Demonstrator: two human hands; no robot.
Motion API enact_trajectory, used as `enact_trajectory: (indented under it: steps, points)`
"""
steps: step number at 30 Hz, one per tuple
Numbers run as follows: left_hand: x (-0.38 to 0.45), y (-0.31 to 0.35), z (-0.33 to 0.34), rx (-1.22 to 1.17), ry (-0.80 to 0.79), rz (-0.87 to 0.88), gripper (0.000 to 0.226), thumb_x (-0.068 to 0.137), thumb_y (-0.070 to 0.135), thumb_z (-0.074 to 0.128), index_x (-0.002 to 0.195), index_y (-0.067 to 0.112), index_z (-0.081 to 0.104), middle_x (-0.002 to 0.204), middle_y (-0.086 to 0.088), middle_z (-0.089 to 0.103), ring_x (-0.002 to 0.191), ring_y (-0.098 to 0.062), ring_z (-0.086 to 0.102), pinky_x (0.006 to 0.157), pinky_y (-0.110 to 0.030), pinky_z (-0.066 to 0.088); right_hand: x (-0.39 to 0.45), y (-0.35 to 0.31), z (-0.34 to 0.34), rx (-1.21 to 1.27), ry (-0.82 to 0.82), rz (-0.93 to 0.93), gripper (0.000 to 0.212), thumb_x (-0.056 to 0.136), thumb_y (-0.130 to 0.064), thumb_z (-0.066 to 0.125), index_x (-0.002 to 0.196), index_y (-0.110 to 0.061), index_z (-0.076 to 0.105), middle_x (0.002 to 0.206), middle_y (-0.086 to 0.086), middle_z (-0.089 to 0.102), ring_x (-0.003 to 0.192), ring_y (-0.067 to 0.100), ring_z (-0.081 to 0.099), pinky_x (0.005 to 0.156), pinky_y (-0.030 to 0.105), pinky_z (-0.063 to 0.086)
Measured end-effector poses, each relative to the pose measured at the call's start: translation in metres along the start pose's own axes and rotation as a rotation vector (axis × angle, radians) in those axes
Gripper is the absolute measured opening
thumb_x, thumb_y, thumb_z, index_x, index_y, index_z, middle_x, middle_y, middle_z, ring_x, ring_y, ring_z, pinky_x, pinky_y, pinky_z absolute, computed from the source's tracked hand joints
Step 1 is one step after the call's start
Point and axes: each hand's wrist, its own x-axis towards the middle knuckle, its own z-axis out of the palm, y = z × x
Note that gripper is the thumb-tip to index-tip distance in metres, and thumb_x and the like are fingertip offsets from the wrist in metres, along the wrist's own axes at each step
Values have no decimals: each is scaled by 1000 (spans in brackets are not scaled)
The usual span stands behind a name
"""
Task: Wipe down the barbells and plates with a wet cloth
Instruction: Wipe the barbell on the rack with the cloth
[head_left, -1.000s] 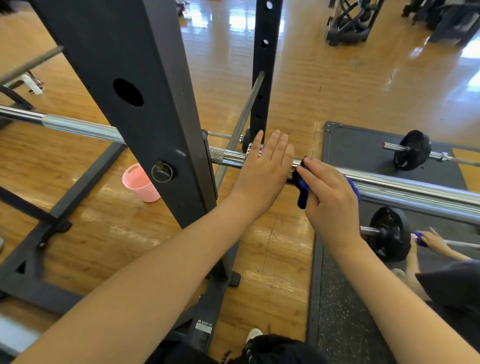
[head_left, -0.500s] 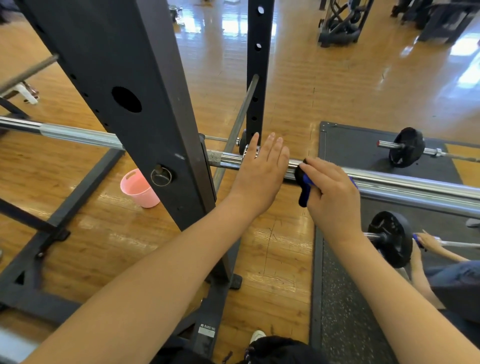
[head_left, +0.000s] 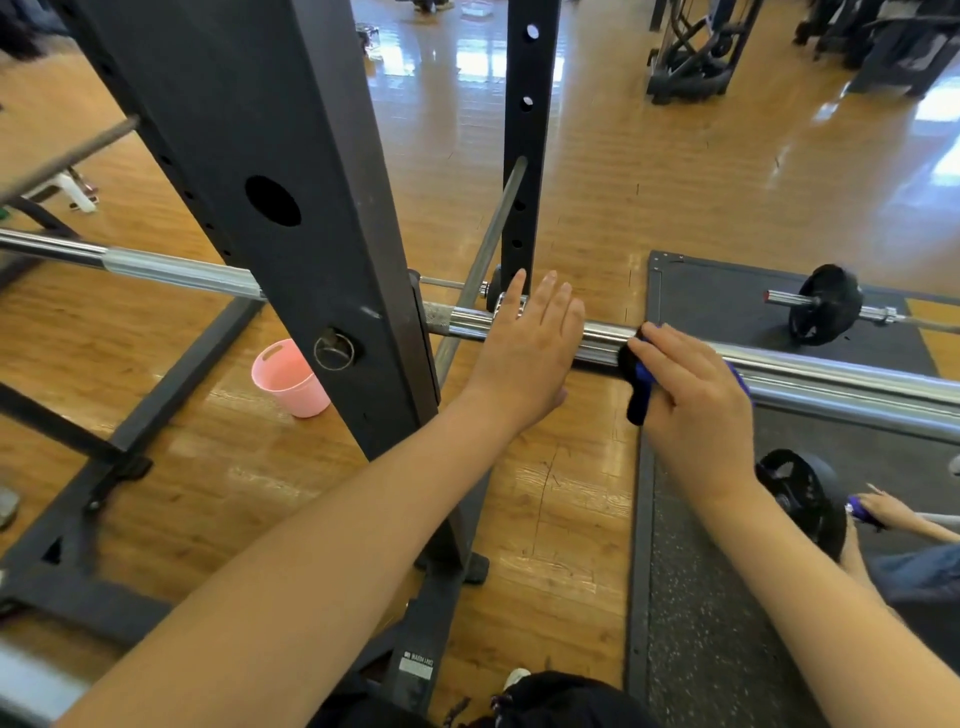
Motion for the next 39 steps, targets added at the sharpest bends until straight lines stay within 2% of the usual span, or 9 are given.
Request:
enact_trajectory:
  steps: [6,10,15,20,24,30,33,36,39]
  points:
    - [1,0,4,0,36,-14,86,82,49,62,144,3,25,153,-15,26,144,-31,16,114,-53,0,22,-18,0,68,-36,96,33,76,13,61,108,3,68,109,19,67,104,36,63,92,36,41]
    - [1,1,8,33,73,-30,82,81,50,63,142,4,32,150,-13,34,142,-29,23,115,-51,6,28,-24,10,72,-64,-16,30,80,5,61,109,3,67,110,20,67,104,35,63,92,45,50]
    - [2,2,17,105,194,-53,58,89,38,57,137,7,46,142,-11,47,135,-26,40,113,-48,21,6,1,-4,11,-8,6,40,86,-13,39,108,4,67,111,20,67,105,35,63,93,43,46]
    - [4,3,21,96,260,-59,49,83,29,64,126,9,56,134,-10,55,129,-25,48,110,-49,28,26,-13,-11,86,14,89,33,78,9,55,107,2,68,106,17,68,100,33,63,89,32,42]
    - [3,2,18,75,243,-45,57,74,32,72,123,7,58,133,-13,56,128,-27,49,109,-50,29,26,-16,3,69,-50,31,32,77,10,62,108,3,67,108,19,68,102,36,63,90,39,45]
    - [3,3,18,103,166,-54,69,88,47,57,139,4,41,147,-15,40,138,-30,33,113,-51,16,5,9,-6,17,13,21,41,85,-10,38,108,3,68,111,19,67,105,35,63,92,42,46]
    - [2,3,17,106,125,-44,79,89,56,49,144,2,29,152,-16,29,142,-31,24,114,-52,8,11,2,-6,49,2,75,32,82,2,49,108,4,68,109,19,67,103,36,63,92,37,42]
    - [1,3,17,95,139,-68,82,83,60,55,141,4,38,148,-14,38,139,-29,32,114,-51,13,11,-13,2,40,-10,-3,29,84,-2,52,108,5,67,110,21,67,104,36,63,92,44,48]
    - [0,0,17,98,153,-36,85,81,62,57,141,6,39,149,-13,37,139,-28,31,113,-50,11,4,-2,2,27,-37,-37,31,80,7,64,110,5,66,114,21,65,109,38,61,95,46,44]
